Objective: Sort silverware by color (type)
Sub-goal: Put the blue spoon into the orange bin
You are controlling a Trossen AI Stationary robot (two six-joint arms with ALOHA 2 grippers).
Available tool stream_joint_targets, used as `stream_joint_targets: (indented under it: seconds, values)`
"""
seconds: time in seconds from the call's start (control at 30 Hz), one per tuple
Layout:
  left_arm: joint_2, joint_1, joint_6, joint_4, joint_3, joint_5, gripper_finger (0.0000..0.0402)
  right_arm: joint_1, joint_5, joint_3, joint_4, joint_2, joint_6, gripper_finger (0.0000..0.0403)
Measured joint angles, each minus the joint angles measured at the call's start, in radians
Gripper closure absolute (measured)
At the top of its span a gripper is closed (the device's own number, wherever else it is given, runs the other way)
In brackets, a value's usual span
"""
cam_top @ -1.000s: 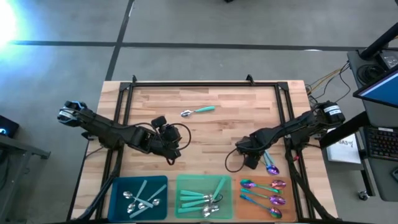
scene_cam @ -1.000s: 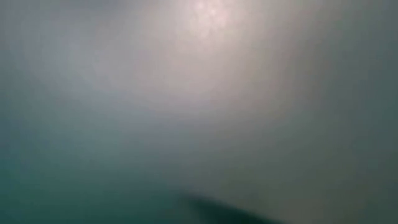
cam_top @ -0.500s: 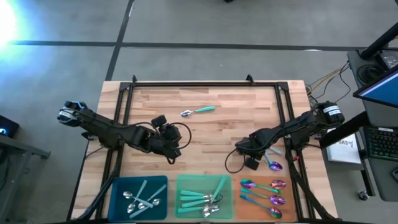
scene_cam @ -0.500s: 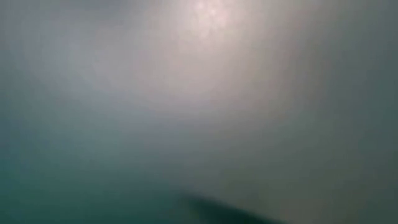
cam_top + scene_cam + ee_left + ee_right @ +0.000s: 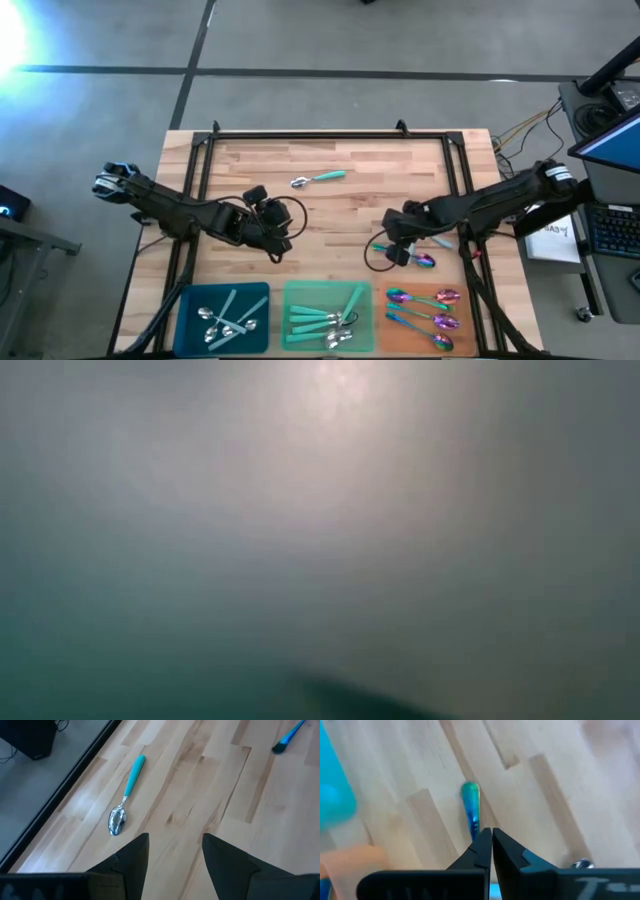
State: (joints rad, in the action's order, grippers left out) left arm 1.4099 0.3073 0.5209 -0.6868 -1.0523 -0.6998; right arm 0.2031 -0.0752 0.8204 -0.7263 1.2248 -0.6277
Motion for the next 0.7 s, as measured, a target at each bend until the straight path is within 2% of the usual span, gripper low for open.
stream_joint_targets:
  seconds: [0.07, 0.17, 0.43, 0.7]
  values:
    - [0.0, 0.0, 0.013, 0.0, 0.0, 0.0, 0.0232, 0.0, 0.0, 0.002, 0.0, -0.027, 0.0, 0.0396]
    - [0.0, 0.0, 0.02, 0.0, 0.0, 0.001, 0.0232, 0.0, 0.088, -0.003, -0.011, -0.043, -0.012, 0.0395]
    - [0.0, 0.0, 0.02, -0.001, 0.0, 0.002, 0.0232, 0.009, 0.186, -0.038, -0.03, -0.001, -0.052, 0.0388]
    - [-0.001, 0.0, 0.013, -0.003, 0.0, 0.002, 0.0232, 0.008, 0.18, -0.047, -0.023, 0.122, 0.0, 0.0326]
